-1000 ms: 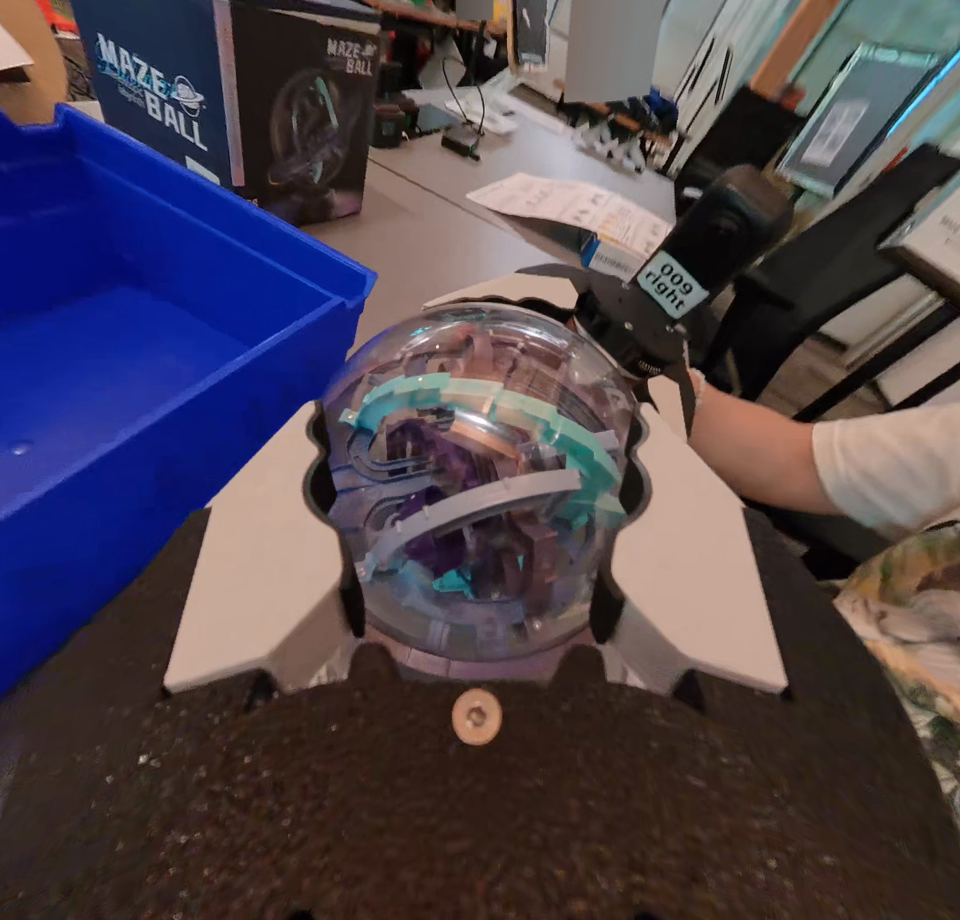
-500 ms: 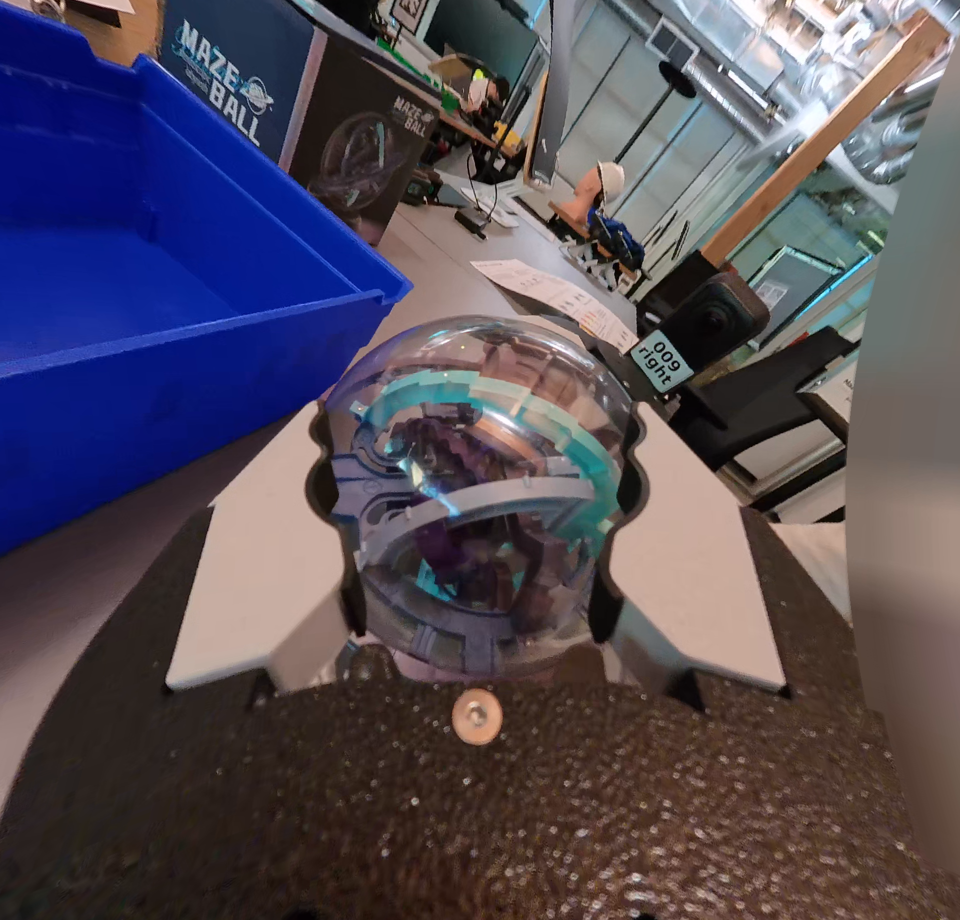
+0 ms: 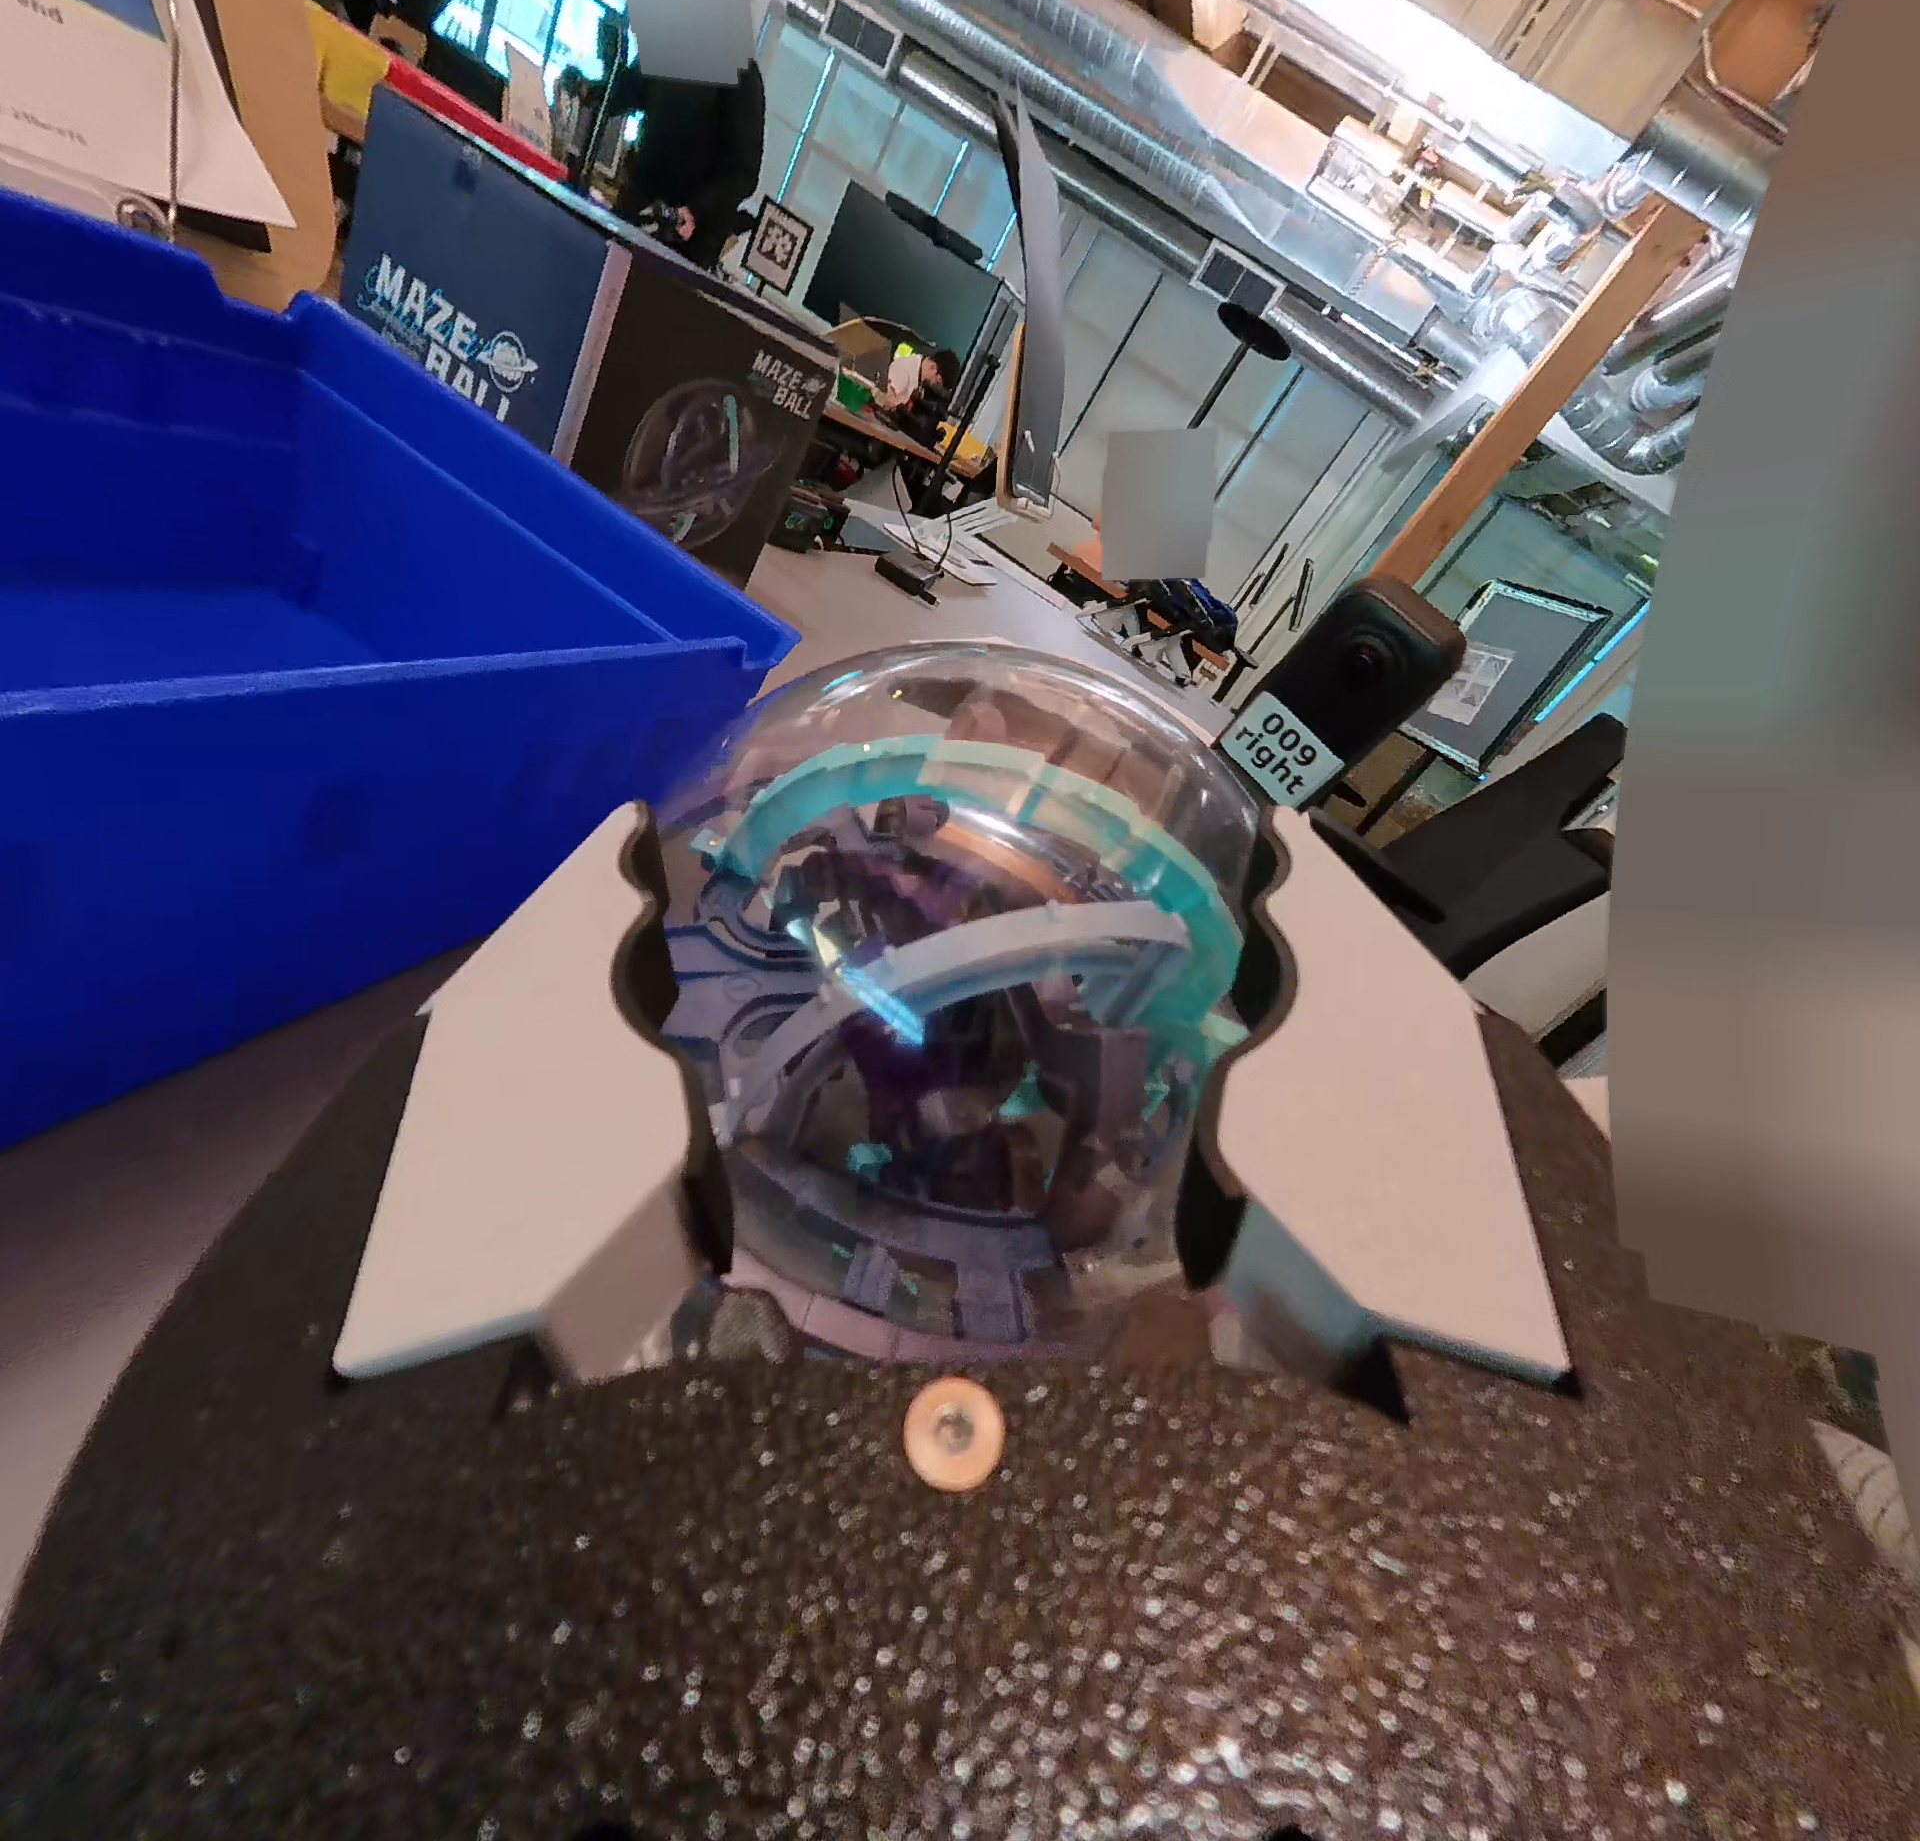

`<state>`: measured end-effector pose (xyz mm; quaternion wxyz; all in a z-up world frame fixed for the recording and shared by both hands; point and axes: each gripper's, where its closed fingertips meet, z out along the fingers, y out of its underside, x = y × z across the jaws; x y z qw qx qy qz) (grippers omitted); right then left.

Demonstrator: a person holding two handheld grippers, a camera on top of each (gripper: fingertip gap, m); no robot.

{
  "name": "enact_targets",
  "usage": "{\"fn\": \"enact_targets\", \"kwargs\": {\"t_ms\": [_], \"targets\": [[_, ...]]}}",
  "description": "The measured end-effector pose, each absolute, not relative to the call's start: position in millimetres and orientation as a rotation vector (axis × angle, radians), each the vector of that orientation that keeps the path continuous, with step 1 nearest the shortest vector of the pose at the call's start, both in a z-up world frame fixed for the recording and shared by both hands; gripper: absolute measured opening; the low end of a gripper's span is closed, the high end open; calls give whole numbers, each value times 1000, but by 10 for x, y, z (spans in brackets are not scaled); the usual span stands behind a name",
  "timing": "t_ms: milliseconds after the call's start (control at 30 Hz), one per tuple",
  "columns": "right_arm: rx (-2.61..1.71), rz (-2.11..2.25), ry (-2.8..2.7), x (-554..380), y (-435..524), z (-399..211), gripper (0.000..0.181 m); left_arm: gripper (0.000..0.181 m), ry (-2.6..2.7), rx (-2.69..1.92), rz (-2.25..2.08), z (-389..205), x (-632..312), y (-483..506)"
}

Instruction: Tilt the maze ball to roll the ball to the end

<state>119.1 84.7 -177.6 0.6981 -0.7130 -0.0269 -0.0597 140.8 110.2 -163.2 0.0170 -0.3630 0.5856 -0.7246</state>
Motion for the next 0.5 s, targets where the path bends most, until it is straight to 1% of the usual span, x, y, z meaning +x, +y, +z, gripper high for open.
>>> {"fn": "enact_targets", "kwargs": {"t_ms": [200,400,500], "targets": [[-1639,-181,-104,1206,834,-1878,141,107,1760,-1076,-2236,-1583,1318,1284],[-1674,-196,-133,1199,856,-1973,140,109,1859,-996,-1898,-1653,1263,1493],[-1665,-199,-140,1187,871,-1966,139,109,1917,-1036,-1812,-1668,1230,1552]]}}
